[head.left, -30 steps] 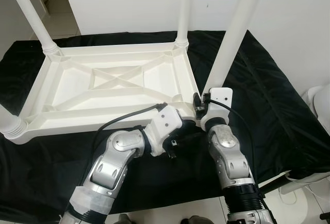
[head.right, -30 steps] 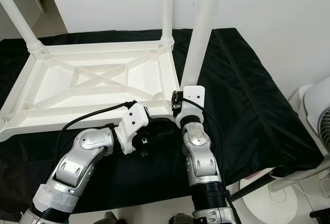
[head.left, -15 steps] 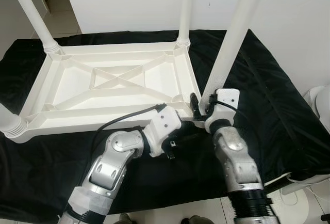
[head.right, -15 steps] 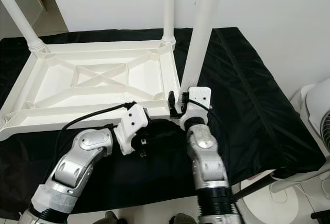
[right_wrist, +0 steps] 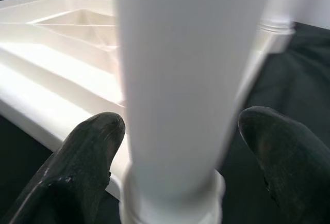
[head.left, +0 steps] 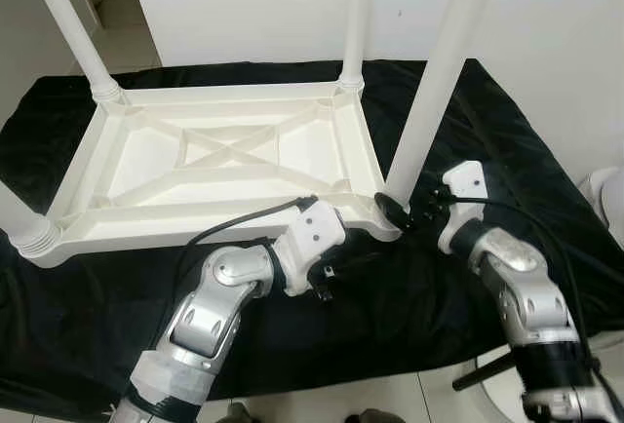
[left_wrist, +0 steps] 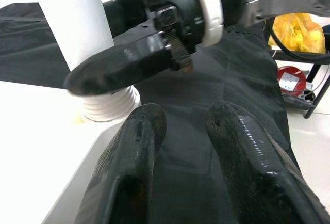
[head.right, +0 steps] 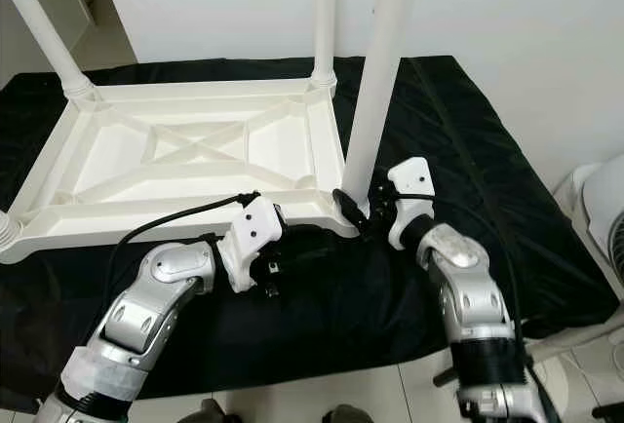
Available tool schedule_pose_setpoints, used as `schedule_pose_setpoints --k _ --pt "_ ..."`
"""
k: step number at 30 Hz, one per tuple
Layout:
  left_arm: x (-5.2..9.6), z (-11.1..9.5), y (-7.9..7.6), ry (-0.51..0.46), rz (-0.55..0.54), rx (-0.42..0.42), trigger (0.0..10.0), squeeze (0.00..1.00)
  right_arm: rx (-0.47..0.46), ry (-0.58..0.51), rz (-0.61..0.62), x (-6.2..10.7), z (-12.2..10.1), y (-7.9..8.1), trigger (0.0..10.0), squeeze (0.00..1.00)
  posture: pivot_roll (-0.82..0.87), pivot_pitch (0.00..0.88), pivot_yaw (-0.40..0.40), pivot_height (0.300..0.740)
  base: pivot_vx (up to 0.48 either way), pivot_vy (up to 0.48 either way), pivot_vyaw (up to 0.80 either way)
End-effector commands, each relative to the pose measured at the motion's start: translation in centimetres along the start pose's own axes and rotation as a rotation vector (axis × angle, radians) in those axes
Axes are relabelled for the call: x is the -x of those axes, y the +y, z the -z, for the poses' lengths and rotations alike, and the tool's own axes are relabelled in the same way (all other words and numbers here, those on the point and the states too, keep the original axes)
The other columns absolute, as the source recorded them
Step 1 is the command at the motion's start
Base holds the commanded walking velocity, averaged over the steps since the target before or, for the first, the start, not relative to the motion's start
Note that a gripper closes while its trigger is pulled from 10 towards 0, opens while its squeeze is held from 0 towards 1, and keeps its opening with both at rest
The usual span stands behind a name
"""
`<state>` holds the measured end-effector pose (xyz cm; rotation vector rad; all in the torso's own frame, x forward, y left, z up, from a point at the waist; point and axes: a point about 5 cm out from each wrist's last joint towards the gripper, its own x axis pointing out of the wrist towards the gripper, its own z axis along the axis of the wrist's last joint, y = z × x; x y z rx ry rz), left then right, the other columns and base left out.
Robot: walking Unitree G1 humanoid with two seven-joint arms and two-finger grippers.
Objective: Building children table
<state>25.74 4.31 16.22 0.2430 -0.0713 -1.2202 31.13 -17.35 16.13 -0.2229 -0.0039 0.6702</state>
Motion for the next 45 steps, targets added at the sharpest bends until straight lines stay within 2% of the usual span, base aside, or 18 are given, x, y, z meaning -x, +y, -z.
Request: schedule_pose_setpoints --k 1,3,4,5,6,7,8,20,21,24,29,32,36,39,40,41,43,45 --pt "-0.2 0.1 0.4 0.005 -0.068 -0.003 10.0 0.0 0.012 0.022 -0.042 -0.2 0.5 0.2 10.0 0.0 -0.13 0.015 0.041 0.74 0.0 0.0 0.0" --pt "-0.2 0.0 0.5 0.001 -0.074 -0.004 10.0 0.0 0.022 0.041 -0.065 -0.6 0.9 -0.1 9.6 0.0 -0.12 0.013 0.035 0.74 0.0 0.0 0.0" --pt "-0.2 0.0 0.5 0.001 -0.076 -0.005 10.0 0.0 0.032 0.049 -0.067 -0.8 1.0 -0.3 7.6 0.0 -0.12 0.012 0.033 0.74 0.0 0.0 0.0" --pt "-0.1 0.0 0.5 0.002 -0.079 -0.003 10.0 0.0 0.021 0.057 -0.082 -1.0 1.3 -0.3 5.1 0.0 -0.12 0.012 0.031 0.74 0.0 0.0 0.0" --pt "-0.1 0.0 0.5 0.002 -0.079 -0.003 10.0 0.0 0.021 0.057 -0.082 -1.0 1.3 -0.3 5.1 0.0 -0.12 0.012 0.031 0.74 0.0 0.0 0.0" --pt "-0.1 0.1 0.4 0.003 -0.081 -0.002 10.0 0.0 0.017 0.064 -0.091 -1.1 1.5 -0.4 3.5 0.0 -0.12 0.012 0.031 0.74 0.0 0.0 0.0" --pt "0.0 0.2 0.4 0.008 -0.083 0.0 10.0 0.0 0.011 0.075 -0.09 -1.2 1.7 -0.4 0.0 0.0 -0.11 0.013 0.029 0.74 0.0 0.0 0.0" --pt "0.2 0.8 0.6 0.031 -0.097 0.0 10.0 0.0 -0.018 0.088 -0.06 -1.1 3.0 -1.1 0.0 0.0 -0.11 0.016 0.033 0.74 0.0 0.0 0.0" --pt "0.3 0.9 0.7 0.035 -0.101 -0.002 10.0 0.0 -0.027 0.083 -0.037 -1.0 3.0 -1.2 10.0 0.0 -0.12 0.015 0.036 0.74 0.0 0.0 0.0" --pt "0.3 1.0 1.0 0.039 -0.115 -0.009 10.0 0.0 -0.043 0.067 -0.013 -1.0 3.1 -1.1 10.0 0.0 -0.12 0.015 0.036 0.74 0.0 0.0 0.0" --pt "0.5 1.6 2.1 0.063 -0.195 -0.018 10.0 0.0 -0.046 0.025 0.135 -1.1 2.8 -1.1 10.0 0.0 -0.12 0.014 0.036 0.74 0.0 0.0 0.0" --pt "1.0 2.0 3.3 0.081 -0.267 -0.016 10.0 0.0 -0.116 0.012 0.249 -1.0 2.8 -0.8 10.0 0.0 -0.12 0.014 0.034 0.74 0.0 0.0 0.0" --pt "1.3 2.2 3.7 0.094 -0.283 -0.02 10.0 0.0 -0.154 -0.004 0.379 -1.0 2.5 0.5 10.0 0.0 -0.13 0.019 0.037 0.74 0.0 0.0 0.0" --pt "1.4 2.2 3.8 0.094 -0.281 -0.025 10.0 0.0 -0.159 -0.008 0.425 -1.1 2.4 0.9 10.0 0.0 -0.13 0.019 0.037 0.74 0.0 0.0 0.0" --pt "1.3 2.2 3.8 0.095 -0.28 -0.029 10.0 0.0 -0.179 -0.013 0.504 -1.1 2.3 1.4 10.0 0.0 -0.13 0.018 0.038 0.74 0.0 0.0 0.0" --pt "1.3 2.2 3.8 0.095 -0.28 -0.029 10.0 0.0 -0.179 -0.013 0.504 -1.1 2.3 1.4 10.0 0.0 -0.13 0.018 0.038 0.74 0.0 0.0 0.0" --pt "1.3 2.2 3.9 0.092 -0.279 -0.036 10.0 0.0 -0.194 -0.016 0.627 -1.1 2.2 2.6 10.0 0.0 -0.13 0.017 0.035 0.74 0.0 0.0 0.0" --pt "1.2 2.2 4.0 0.091 -0.28 -0.039 10.0 0.0 -0.216 -0.022 0.685 -1.4 2.2 3.7 10.0 0.0 -0.13 0.018 0.035 0.74 0.0 0.0 0.0"
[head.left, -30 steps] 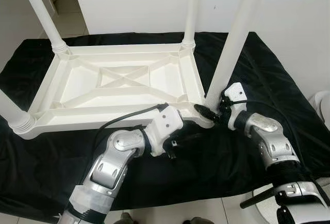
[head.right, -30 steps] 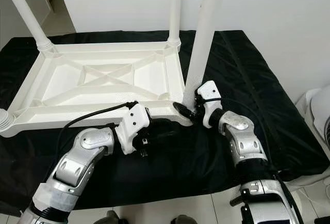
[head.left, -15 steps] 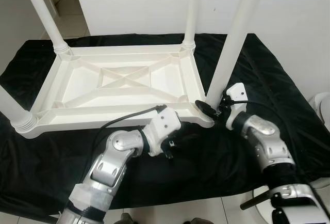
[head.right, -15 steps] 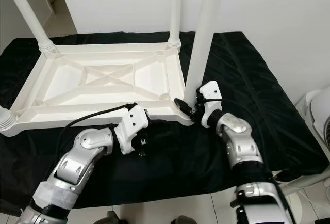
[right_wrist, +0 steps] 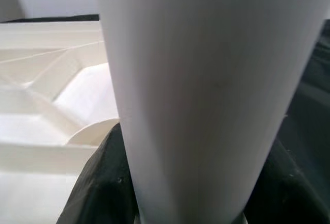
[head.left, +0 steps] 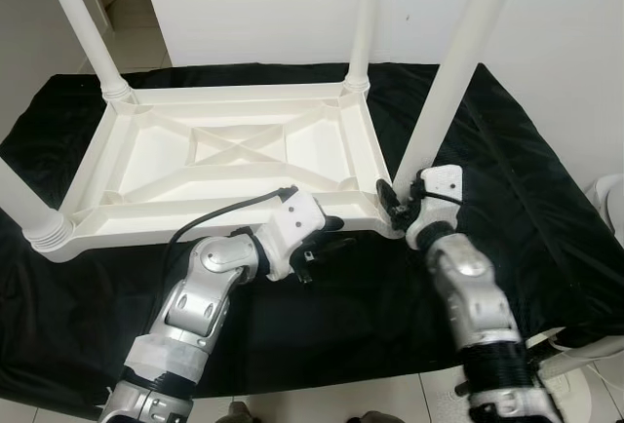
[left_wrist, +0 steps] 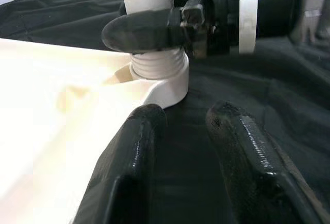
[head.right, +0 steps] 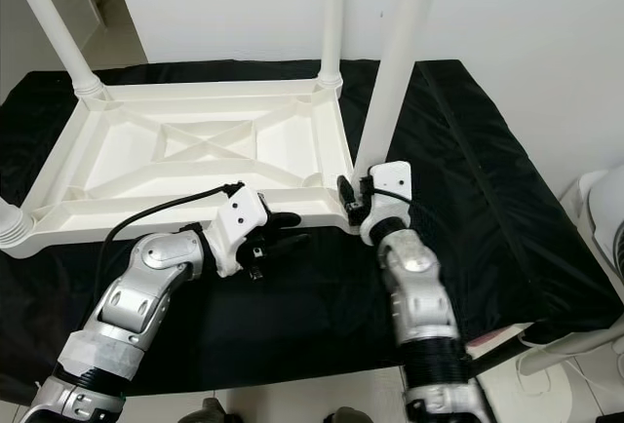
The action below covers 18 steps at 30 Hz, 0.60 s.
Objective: Building children table
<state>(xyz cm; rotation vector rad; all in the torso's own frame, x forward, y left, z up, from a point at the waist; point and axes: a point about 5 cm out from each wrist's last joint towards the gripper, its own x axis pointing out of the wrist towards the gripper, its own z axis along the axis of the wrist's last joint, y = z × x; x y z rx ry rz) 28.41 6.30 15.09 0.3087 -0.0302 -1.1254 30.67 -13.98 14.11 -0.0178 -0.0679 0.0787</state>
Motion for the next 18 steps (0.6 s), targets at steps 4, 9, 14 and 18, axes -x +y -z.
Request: schedule_pose_setpoints --k 4,9,14,18 --pt "0.2 0.3 1.2 0.015 -0.196 -0.005 10.0 0.0 -0.046 0.047 0.107 0.8 1.2 0.6 10.0 0.0 -0.13 0.02 0.035 0.74 0.0 0.0 0.0" --pt "0.3 0.3 1.4 0.013 -0.194 -0.012 10.0 0.0 -0.067 0.036 0.039 0.9 1.0 1.9 10.0 0.0 -0.13 0.026 0.043 0.74 0.0 0.0 0.0" --pt "0.4 0.2 1.4 0.007 -0.19 -0.012 10.0 0.0 -0.07 0.051 0.039 1.2 1.2 1.1 10.0 1.0 -0.13 0.022 0.044 0.74 0.0 0.0 0.0" --pt "0.3 -0.1 1.2 -0.019 -0.177 -0.009 10.0 0.0 -0.051 0.053 0.009 1.4 1.0 -0.1 10.0 1.0 -0.13 0.018 0.046 0.74 0.0 0.0 0.0"
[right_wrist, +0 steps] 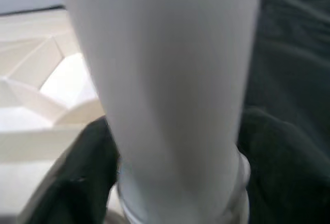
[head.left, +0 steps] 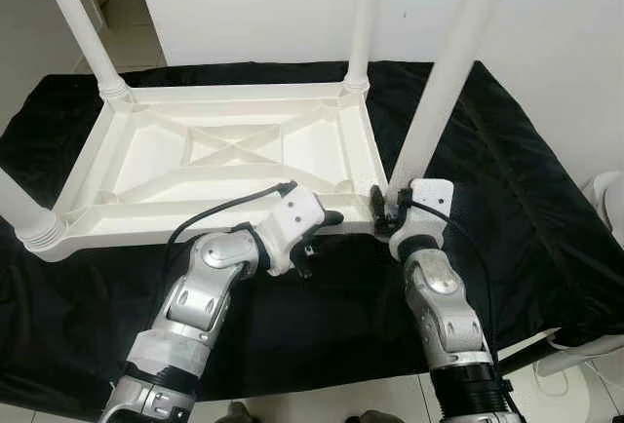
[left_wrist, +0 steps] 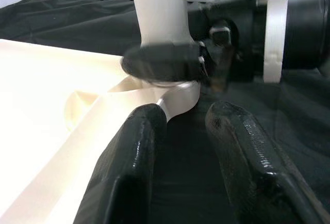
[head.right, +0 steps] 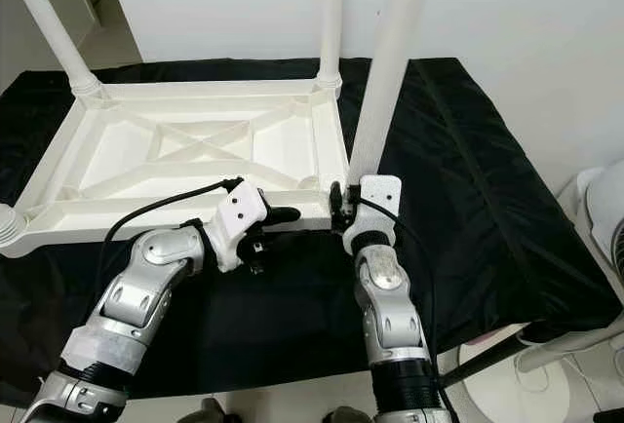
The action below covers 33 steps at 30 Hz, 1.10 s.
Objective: Building children table
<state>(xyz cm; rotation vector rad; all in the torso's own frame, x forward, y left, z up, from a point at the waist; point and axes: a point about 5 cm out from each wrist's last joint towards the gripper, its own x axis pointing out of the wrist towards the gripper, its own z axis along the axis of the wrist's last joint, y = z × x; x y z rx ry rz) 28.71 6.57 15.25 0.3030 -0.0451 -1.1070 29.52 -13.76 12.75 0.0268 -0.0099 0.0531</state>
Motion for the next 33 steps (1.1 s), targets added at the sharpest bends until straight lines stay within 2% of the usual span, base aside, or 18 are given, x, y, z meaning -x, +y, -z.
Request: schedule_pose_setpoints --k 1,2,3,4,9,10,11,15,24,25,33 --pt "0.1 -0.1 0.8 -0.007 -0.156 -0.01 10.0 0.0 0.007 -0.005 -0.036 0.2 -0.3 -0.7 10.0 1.0 -0.13 0.018 0.046 0.74 0.0 0.0 0.0" --pt "0.1 -0.1 0.8 -0.007 -0.156 -0.012 10.0 0.0 0.015 -0.007 -0.045 0.2 -0.4 -0.9 10.0 1.0 -0.13 0.018 0.046 0.74 0.0 0.0 0.0" --pt "0.1 -0.1 0.7 -0.007 -0.153 -0.013 10.0 0.0 0.023 -0.007 -0.074 0.1 -0.5 -1.3 10.0 0.75 -0.13 0.018 0.046 0.74 0.0 0.0 0.0" --pt "0.1 -0.1 0.7 -0.007 -0.15 -0.013 10.0 0.0 0.042 -0.004 -0.113 0.1 -0.5 -1.8 10.0 0.0 -0.13 0.018 0.05 0.74 0.0 0.0 0.0" --pt "0.0 -0.1 0.6 -0.009 -0.143 -0.01 10.0 0.0 0.075 -0.01 -0.178 0.0 -0.7 -2.7 10.0 0.0 -0.14 0.019 0.053 0.74 0.0 0.0 0.0" --pt "0.0 -0.2 0.5 -0.009 -0.14 -0.011 10.0 0.0 0.093 -0.016 -0.211 -0.2 -0.9 -3.3 10.0 0.0 -0.14 0.02 0.053 0.74 0.0 0.0 0.0" --pt "0.0 -0.2 0.5 -0.01 -0.135 -0.014 10.0 0.0 0.147 -0.017 -0.31 -0.6 -1.2 -4.0 10.0 0.0 -0.13 0.02 0.056 0.74 0.0 0.0 0.0" --pt "-0.1 -0.3 0.4 -0.01 -0.131 -0.015 10.0 0.0 0.179 -0.005 -0.435 -1.3 -1.5 -3.7 10.0 0.0 -0.13 0.02 0.057 0.74 0.0 0.0 0.0" --pt "-0.2 -0.5 0.3 -0.017 -0.125 -0.018 10.0 0.0 0.216 0.028 -0.573 -2.5 -1.5 -2.8 10.0 0.0 -0.12 0.02 0.052 0.74 0.0 0.0 0.0" --pt "-0.2 -0.6 0.3 -0.021 -0.129 -0.018 10.0 0.0 0.234 0.063 -0.616 -2.9 -1.1 -2.8 0.0 0.0 -0.11 0.02 0.047 0.74 0.0 0.0 0.0" --pt "0.0 -0.6 0.3 -0.02 -0.14 -0.013 10.0 0.0 0.22 0.083 -0.664 -3.1 -0.8 -3.3 0.0 0.0 -0.1 0.026 0.041 0.74 0.0 0.0 0.0"
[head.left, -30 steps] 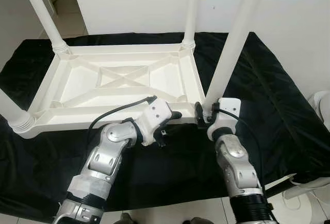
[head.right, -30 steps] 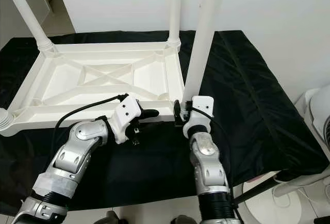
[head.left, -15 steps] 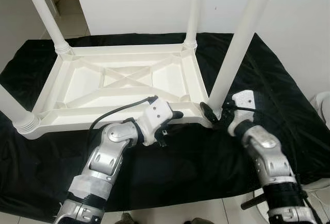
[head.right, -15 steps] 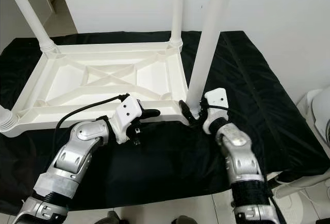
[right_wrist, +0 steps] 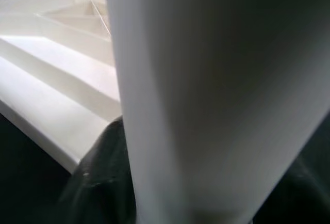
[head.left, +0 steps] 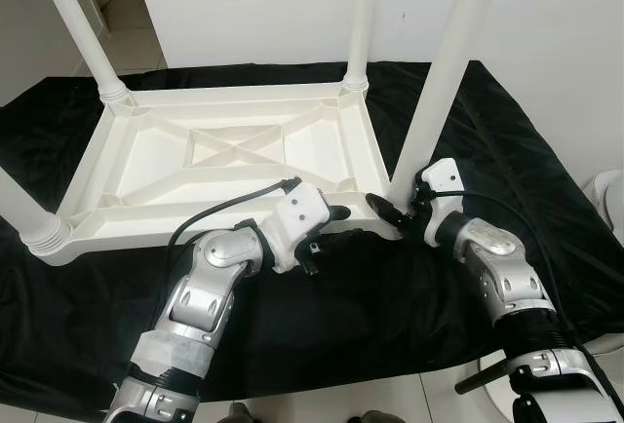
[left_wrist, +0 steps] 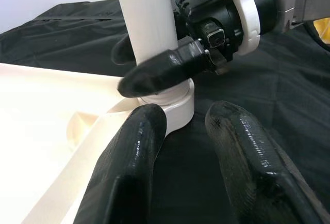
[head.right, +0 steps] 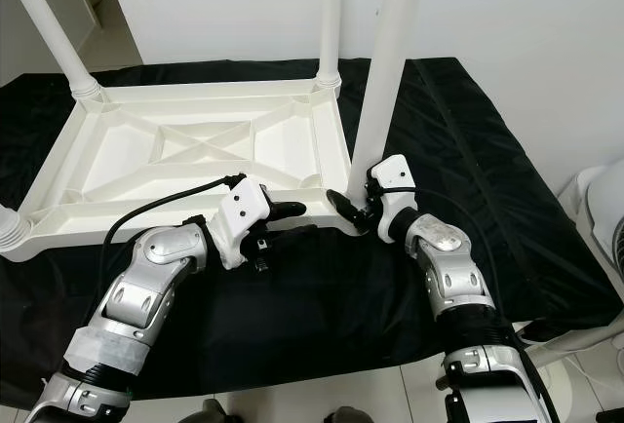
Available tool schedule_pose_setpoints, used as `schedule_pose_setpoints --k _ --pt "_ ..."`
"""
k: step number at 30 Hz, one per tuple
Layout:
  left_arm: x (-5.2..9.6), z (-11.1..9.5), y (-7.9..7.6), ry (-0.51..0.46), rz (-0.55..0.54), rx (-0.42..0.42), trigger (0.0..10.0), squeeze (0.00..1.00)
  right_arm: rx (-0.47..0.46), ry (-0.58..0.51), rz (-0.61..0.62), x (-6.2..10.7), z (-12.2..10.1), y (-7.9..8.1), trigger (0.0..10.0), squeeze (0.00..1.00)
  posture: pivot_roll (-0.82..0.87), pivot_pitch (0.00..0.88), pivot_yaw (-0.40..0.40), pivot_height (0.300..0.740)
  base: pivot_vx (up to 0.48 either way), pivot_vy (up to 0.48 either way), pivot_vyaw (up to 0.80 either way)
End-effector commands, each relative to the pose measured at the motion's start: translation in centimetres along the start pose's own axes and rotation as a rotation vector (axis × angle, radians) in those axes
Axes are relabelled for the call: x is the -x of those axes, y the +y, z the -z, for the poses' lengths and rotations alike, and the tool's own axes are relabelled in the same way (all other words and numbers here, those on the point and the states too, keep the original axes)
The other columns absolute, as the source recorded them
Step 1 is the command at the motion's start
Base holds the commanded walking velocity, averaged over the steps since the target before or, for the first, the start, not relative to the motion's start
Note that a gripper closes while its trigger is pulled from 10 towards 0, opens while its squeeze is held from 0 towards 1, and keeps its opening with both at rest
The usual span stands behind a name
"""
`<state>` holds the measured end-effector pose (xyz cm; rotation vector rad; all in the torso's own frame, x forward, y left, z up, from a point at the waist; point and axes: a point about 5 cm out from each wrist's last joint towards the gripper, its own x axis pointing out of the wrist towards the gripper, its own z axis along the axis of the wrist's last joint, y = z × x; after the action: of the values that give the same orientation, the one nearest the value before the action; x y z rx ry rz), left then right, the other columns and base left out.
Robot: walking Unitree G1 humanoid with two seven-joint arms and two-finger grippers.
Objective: Building children table
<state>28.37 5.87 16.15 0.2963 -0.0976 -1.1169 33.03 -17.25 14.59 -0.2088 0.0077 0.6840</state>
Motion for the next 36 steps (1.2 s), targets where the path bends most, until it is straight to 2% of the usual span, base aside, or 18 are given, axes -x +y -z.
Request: schedule_pose_setpoints --k 1,5,6,7,8,11,16,20,23,26,27,30,32,34,36 --pt "0.3 0.5 0.6 0.025 -0.142 0.007 10.0 0.0 -0.029 0.049 -0.017 0.2 1.3 0.1 0.0 0.0 -0.11 0.03 0.037 0.74 0.0 0.0 0.0" --pt "0.2 0.4 0.5 0.022 -0.14 0.009 10.0 0.0 -0.03 0.054 0.012 0.5 1.5 -0.2 0.0 0.0 -0.11 0.03 0.037 0.74 0.0 0.0 0.0" --pt "0.2 0.4 0.5 0.02 -0.139 0.009 10.0 0.0 -0.031 0.051 0.023 0.5 1.5 -0.2 4.0 0.0 -0.12 0.032 0.039 0.74 0.0 0.0 0.0" --pt "0.2 0.4 0.5 0.02 -0.139 0.009 10.0 0.0 -0.031 0.051 0.023 0.5 1.5 -0.2 4.0 0.0 -0.12 0.032 0.039 0.74 0.0 0.0 0.0" --pt "0.1 0.4 0.6 0.019 -0.136 0.01 10.0 0.0 -0.053 0.04 0.051 0.5 1.4 -0.2 10.0 0.0 -0.12 0.033 0.042 0.74 0.0 0.0 0.0" --pt "0.0 0.4 0.5 0.019 -0.133 0.01 10.0 0.0 -0.066 0.033 0.098 0.4 1.3 -0.2 10.0 0.0 -0.12 0.033 0.042 0.74 0.0 0.0 0.0" --pt "0.0 0.4 0.5 0.019 -0.128 0.012 10.0 0.0 -0.102 0.008 0.257 0.0 0.8 0.4 10.0 0.0 -0.13 0.04 0.042 0.74 0.0 0.0 0.0" --pt "-0.1 0.3 0.4 0.016 -0.129 0.017 10.0 0.0 -0.133 0.0 0.31 -0.3 0.8 1.3 10.0 0.0 -0.13 0.042 0.042 0.74 0.0 0.0 0.0" --pt "-0.1 0.4 0.4 0.015 -0.128 0.02 10.0 0.0 -0.155 0.001 0.417 -0.8 0.7 2.5 10.0 0.0 -0.13 0.045 0.04 0.74 0.0 0.0 0.0" --pt "-0.1 0.4 0.4 0.015 -0.127 0.021 10.0 0.0 -0.163 -0.001 0.473 -0.9 0.5 3.0 10.0 0.0 -0.13 0.045 0.04 0.74 0.0 0.0 0.0" --pt "-0.1 0.4 0.4 0.014 -0.127 0.021 10.0 0.0 -0.185 -0.005 0.558 -0.9 0.4 3.5 10.0 0.0 -0.13 0.044 0.043 0.74 0.0 0.0 0.0" --pt "-0.1 0.4 0.4 0.015 -0.127 0.02 10.0 0.0 -0.188 -0.016 0.622 -0.9 0.2 3.6 10.0 0.0 -0.13 0.044 0.043 0.74 0.0 0.0 0.0" --pt "0.0 0.4 0.4 0.017 -0.128 0.021 10.0 0.0 -0.21 -0.026 0.741 -1.0 -0.1 4.5 10.0 0.0 -0.14 0.046 0.045 0.74 0.0 0.0 0.0" --pt "0.0 0.4 0.3 0.017 -0.128 0.023 10.0 0.0 -0.235 -0.03 0.751 -1.6 -0.3 5.8 10.0 0.0 -0.13 0.047 0.045 0.74 0.0 0.0 0.0" --pt "0.0 0.4 0.3 0.017 -0.128 0.023 10.0 0.0 -0.235 -0.03 0.751 -1.6 -0.3 5.8 10.0 0.0 -0.13 0.047 0.045 0.74 0.0 0.0 0.0"
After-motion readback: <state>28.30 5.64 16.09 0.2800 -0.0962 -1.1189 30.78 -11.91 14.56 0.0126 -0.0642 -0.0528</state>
